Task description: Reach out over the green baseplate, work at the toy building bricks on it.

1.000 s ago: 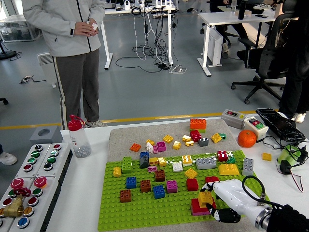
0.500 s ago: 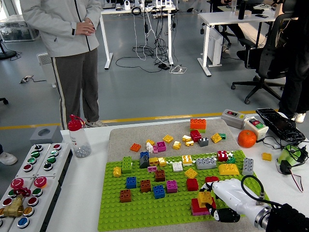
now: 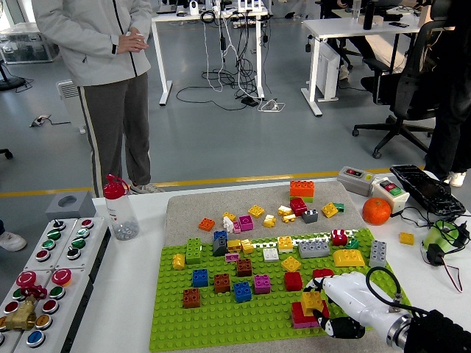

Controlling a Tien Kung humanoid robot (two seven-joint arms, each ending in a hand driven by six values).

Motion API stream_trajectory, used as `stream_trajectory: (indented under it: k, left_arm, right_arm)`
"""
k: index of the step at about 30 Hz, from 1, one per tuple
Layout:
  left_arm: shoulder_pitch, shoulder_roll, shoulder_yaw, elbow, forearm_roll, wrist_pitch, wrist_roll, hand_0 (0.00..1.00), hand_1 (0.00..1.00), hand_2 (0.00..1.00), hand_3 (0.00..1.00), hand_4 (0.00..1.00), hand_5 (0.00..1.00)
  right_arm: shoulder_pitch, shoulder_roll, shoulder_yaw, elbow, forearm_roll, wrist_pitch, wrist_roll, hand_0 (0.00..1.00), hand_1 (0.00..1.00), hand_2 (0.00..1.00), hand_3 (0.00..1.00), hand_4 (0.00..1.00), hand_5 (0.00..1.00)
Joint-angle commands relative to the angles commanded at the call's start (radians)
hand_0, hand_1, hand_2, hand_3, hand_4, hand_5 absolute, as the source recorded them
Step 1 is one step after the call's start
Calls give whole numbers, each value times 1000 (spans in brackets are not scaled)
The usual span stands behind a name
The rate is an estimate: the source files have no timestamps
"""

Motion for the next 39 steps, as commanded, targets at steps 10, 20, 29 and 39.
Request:
stream_trajectory:
  k: [10, 20, 29, 39]
  left_arm:
    - [0, 0, -1, 0, 1, 0, 0, 664, 609, 559, 439, 241, 998]
    - [1, -1, -2, 0, 3, 0, 1, 664, 610, 557, 438, 242, 998]
    - [4, -1, -3, 0, 7, 0, 4, 664, 610, 559, 438, 243, 998]
    - [8, -1, -3, 0, 8, 0, 4, 665, 610, 559, 438, 243, 998]
  right_arm:
    - [5, 0, -14, -7, 3, 4, -1, 462, 533, 562, 579, 369, 167]
    - [6, 1, -18, -9, 1, 4, -1, 462, 532, 561, 578, 379, 179]
    - [5, 2, -20, -8, -5, 5, -2, 467, 536, 563, 579, 383, 188]
    - [2, 2, -15, -6, -21, 6, 3, 664, 672, 675, 644, 444, 199]
